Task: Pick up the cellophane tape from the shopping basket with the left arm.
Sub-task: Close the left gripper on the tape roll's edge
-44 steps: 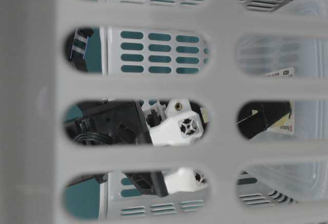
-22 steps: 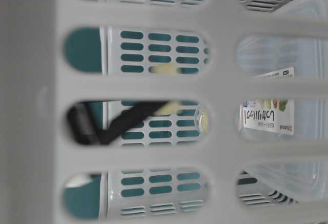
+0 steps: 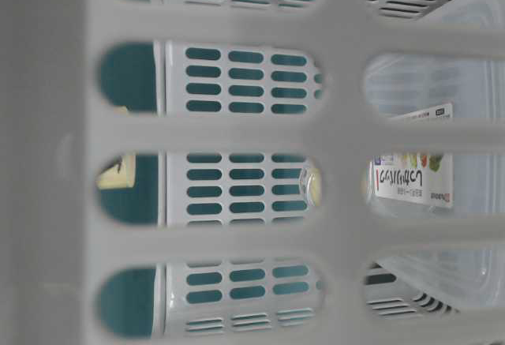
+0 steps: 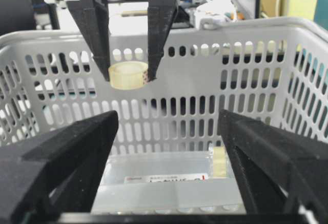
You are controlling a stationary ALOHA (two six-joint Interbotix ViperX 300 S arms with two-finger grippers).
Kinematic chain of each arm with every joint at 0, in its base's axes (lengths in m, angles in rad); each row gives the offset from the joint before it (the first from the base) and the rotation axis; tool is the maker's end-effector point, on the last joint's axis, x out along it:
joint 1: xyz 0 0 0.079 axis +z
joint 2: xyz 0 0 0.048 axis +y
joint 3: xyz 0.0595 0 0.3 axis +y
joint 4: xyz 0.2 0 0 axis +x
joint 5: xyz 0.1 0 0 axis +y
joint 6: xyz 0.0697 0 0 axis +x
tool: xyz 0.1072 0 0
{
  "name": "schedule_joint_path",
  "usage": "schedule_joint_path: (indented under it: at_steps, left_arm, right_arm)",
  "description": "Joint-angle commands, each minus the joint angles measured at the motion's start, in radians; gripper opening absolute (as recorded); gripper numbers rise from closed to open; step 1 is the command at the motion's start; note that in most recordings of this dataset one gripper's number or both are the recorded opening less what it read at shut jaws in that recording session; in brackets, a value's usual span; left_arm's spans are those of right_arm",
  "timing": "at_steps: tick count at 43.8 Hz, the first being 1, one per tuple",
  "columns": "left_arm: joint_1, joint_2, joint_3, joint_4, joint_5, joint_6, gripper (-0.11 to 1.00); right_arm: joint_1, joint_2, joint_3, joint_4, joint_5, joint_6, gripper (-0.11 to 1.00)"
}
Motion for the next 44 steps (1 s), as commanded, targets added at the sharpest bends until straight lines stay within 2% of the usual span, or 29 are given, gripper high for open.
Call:
schedule_joint_path:
  at_steps: [1,44]
  left_arm:
    - [0.003,-0.018,-0.026,0.003,0.000,0.002,0.50]
    - [0.003,-0.015,-0.040,0.003,0.002,0.002,0.50]
  right_arm:
    - [-0.002,0.005,-0.015,0.003,-0.006,0.002,0.76]
    - [-0.002,0.005,-0.015,0.005,-0.006,0.002,0.76]
